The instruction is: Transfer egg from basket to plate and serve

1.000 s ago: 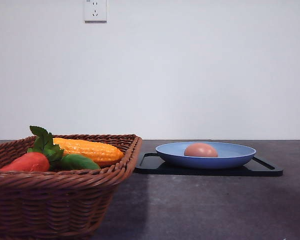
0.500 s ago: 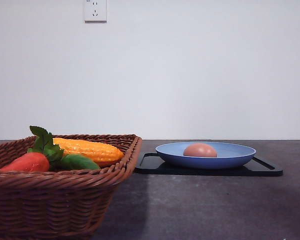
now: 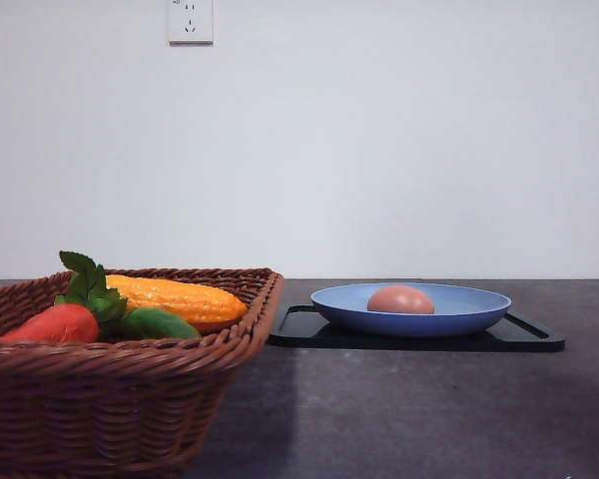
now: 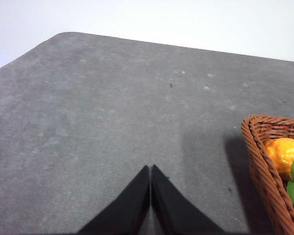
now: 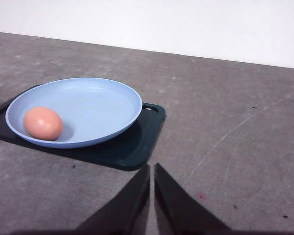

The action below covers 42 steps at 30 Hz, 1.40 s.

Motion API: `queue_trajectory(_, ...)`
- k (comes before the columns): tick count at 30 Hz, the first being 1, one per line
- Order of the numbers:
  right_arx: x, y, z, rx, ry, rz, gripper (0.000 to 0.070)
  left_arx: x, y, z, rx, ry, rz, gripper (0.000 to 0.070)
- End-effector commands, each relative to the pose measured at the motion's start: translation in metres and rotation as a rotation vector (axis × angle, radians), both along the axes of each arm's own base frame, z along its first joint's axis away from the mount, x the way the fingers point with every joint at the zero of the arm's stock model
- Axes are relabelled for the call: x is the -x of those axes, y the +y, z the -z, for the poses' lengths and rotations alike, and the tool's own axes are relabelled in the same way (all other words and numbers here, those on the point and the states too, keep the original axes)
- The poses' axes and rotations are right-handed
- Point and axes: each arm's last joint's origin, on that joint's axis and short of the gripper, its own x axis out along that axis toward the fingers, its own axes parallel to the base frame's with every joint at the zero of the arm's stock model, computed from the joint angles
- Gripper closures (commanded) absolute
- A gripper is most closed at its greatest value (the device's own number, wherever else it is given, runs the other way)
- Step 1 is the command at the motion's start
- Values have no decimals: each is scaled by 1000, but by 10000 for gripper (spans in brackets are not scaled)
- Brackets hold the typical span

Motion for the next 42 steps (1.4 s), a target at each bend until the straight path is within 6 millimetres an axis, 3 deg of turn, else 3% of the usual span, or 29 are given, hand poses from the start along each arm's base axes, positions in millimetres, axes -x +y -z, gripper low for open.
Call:
queue_trajectory(1,0,0,2,-6,10,1,700,-1,0,9,4,33,2,700)
queue_trajectory(42,0,0,2,-6,10,1,700,-1,0,9,4,33,2,700)
